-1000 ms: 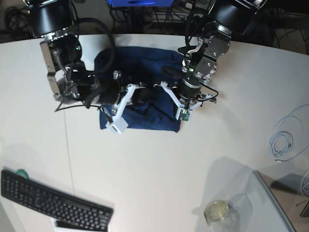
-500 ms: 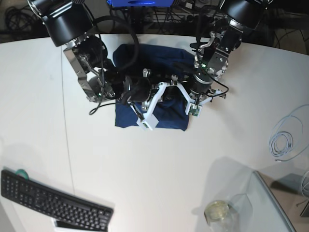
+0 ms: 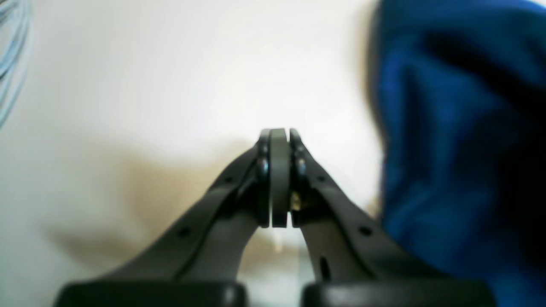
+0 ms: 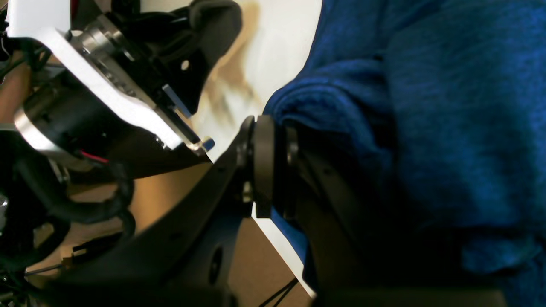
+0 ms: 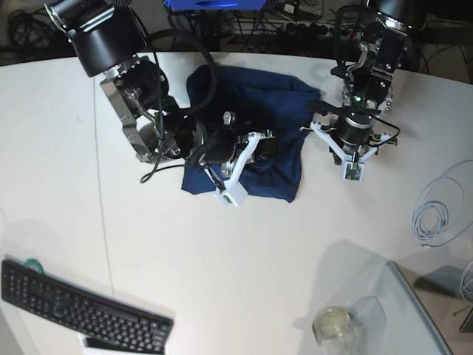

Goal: Layout the t-shirt on the table in an organized manner, then fold the t-shirt properly
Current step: 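Press the folded bundle down with both grippers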

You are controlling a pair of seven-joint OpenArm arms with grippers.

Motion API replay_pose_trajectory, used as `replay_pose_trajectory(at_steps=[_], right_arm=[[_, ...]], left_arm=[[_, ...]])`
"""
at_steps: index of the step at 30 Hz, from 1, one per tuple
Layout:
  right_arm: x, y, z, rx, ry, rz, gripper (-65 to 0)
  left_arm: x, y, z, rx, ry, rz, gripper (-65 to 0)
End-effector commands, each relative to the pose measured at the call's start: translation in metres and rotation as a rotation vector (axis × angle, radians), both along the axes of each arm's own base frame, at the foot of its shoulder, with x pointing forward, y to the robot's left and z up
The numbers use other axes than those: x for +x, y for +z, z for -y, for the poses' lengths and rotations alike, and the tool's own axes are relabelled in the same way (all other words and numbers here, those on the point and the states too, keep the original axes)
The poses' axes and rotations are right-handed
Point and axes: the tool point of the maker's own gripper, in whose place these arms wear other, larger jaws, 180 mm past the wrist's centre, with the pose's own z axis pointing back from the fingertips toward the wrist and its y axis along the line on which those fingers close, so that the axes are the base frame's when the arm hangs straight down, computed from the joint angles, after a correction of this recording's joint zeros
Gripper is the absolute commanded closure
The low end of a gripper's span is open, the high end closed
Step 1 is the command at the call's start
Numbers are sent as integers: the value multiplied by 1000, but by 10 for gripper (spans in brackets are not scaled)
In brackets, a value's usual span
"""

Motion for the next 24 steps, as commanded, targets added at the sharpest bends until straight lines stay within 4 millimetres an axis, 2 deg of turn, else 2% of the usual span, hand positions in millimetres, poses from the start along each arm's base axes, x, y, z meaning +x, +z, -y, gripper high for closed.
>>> replay_pose_trajectory(at_steps=[1, 3, 9, 12, 18, 21, 24], right_arm=[[10, 16, -9, 45, -4, 36, -2], [9, 16, -10, 48, -2, 36, -2], [10, 18, -11, 51, -2, 39, -2], [9, 19, -13, 55, 0, 42, -2], [-8, 32, -50, 102, 71, 43, -2], [-11, 35, -61, 97, 88, 40, -2], [-6, 38, -68, 89, 56, 67, -2]], left_arm=[[3, 3, 3, -2, -19, 13, 0], [-2, -5, 1, 4, -17, -15, 0], [-19, -24, 39, -2, -143, -76, 0], [-19, -24, 45, -17, -149, -77, 0], [-17, -21, 47, -21, -152, -69, 0], [-19, -22, 44, -20, -144, -73, 0], [-22, -24, 43, -17, -143, -79, 0]])
